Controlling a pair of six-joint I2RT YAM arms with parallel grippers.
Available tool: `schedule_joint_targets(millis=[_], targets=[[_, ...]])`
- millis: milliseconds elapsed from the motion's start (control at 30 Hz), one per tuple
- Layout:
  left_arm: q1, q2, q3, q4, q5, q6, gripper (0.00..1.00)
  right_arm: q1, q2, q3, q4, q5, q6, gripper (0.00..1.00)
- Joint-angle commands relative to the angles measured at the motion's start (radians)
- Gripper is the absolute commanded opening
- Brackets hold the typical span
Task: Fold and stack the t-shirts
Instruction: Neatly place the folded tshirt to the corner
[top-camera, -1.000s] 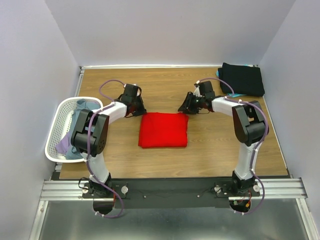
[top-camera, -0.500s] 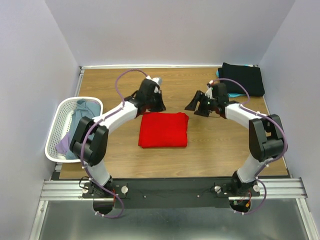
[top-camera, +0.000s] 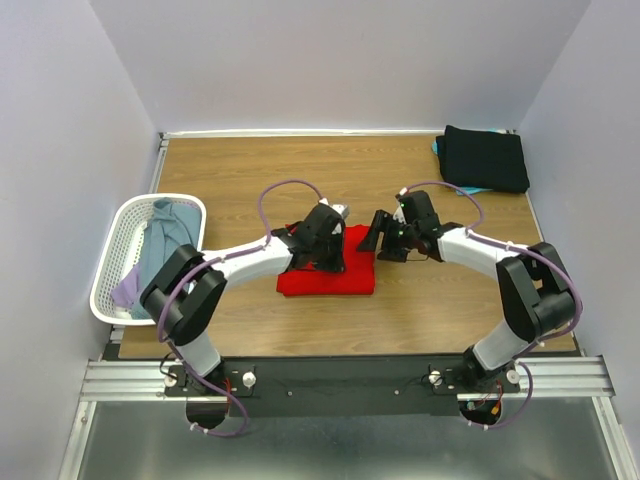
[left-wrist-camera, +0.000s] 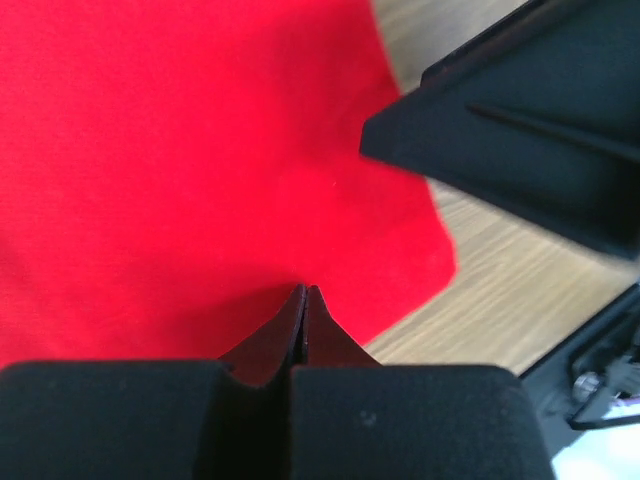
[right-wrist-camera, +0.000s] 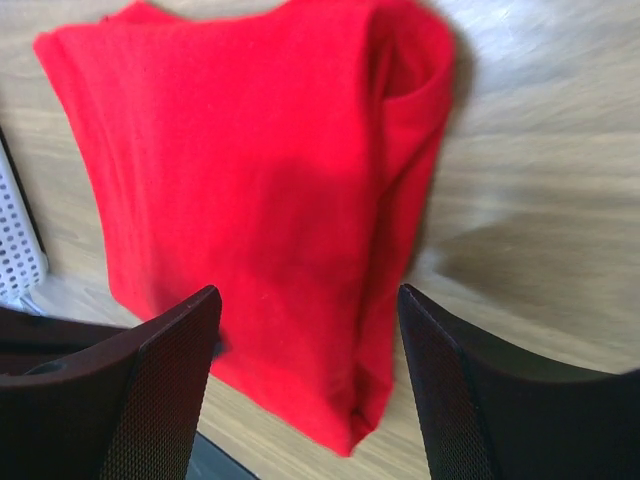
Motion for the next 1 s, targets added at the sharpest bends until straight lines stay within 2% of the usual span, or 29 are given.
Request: schedule_joint_targets(millis=[0, 433, 567, 600, 633, 833, 933, 967], targets=[[-0.036, 0.054, -0.026, 0.056, -0.039, -0.037, 0.00, 0.025, 0.004, -0.032, -0.002, 0.092, 0.051, 0.78], [-0.045, 0.069, -0.043, 0.094, -0.022, -0.043, 0.00, 0.111, 0.090, -0.025, 0.028, 0.150, 0.082, 0.79], [-0.045, 0.071, -0.044, 0.096, -0.019, -0.041, 0.00, 0.123, 0.093, -0.031, 0.030, 0.176, 0.096, 0.76], [-0.045, 0.066, -0.046, 0.094, -0.016, -0.038, 0.00, 0.122, 0.100, -0.031, 0.031, 0.190, 0.097, 0.68], [-0.045, 0.066, -0.043, 0.094, -0.016, -0.038, 0.00, 0.122, 0.104, -0.029, 0.031, 0.190, 0.097, 0.68], [-0.045, 0.034, -0.012, 0.068, -0.002, -0.029, 0.00, 0.142, 0.164, 0.003, 0.030, 0.213, 0.094, 0.48], [-0.045, -0.006, 0.031, 0.019, -0.007, -0.012, 0.00, 0.143, 0.178, 0.017, 0.030, 0.233, 0.087, 0.33], [-0.045, -0.029, 0.043, 0.002, -0.013, -0.008, 0.00, 0.143, 0.182, 0.021, 0.030, 0.242, 0.084, 0.22]])
